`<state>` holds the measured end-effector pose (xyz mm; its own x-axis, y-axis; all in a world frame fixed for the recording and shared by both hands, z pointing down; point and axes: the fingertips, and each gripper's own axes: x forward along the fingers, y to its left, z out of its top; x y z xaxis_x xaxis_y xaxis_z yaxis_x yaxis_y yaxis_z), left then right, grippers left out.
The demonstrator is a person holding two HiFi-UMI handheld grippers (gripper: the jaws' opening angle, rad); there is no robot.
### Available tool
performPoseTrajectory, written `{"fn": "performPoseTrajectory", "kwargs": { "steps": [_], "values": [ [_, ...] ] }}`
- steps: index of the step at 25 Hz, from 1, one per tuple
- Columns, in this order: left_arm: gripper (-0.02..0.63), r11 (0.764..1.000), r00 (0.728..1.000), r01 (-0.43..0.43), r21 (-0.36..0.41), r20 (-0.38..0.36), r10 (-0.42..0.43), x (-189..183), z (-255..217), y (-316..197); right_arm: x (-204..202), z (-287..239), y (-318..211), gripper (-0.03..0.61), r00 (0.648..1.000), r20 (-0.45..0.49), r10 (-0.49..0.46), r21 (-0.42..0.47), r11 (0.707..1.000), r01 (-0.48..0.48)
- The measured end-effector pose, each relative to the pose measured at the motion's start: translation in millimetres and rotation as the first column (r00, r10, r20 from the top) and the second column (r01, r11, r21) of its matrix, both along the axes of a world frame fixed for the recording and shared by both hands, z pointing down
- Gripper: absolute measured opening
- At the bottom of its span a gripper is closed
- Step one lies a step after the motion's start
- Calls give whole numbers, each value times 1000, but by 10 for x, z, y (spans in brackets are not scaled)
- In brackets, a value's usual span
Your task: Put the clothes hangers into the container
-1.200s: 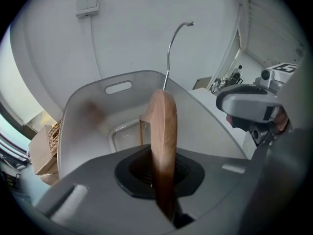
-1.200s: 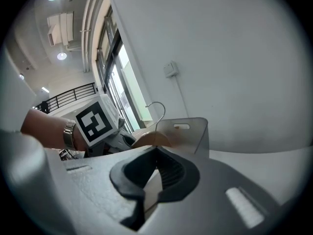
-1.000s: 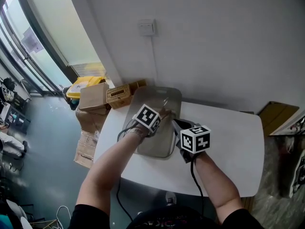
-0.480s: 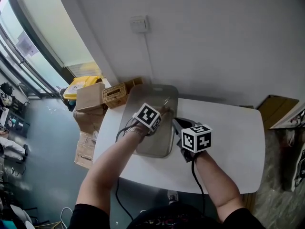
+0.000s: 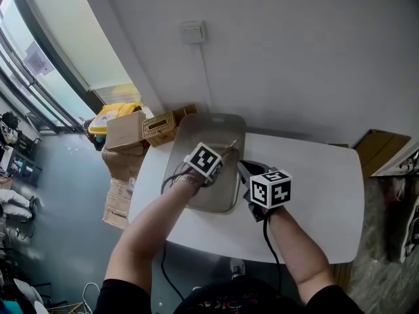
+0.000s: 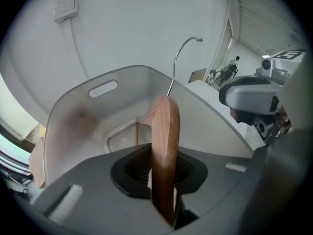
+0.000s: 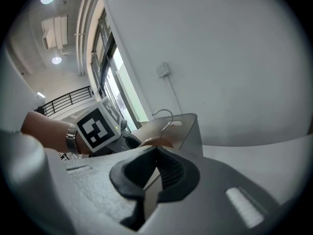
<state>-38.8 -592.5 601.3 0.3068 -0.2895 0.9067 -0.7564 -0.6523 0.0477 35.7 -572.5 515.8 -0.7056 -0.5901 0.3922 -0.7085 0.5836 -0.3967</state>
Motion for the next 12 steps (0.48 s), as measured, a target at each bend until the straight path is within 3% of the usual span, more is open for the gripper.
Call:
{"fn": "performPoseTrajectory", "kwargs": {
  "steps": [12],
  "values": [
    [138, 1000, 999, -7, 5, -32, 7, 130, -40, 253, 133, -16, 217, 0, 1000, 1, 12, 2, 1000, -12]
  ]
}}
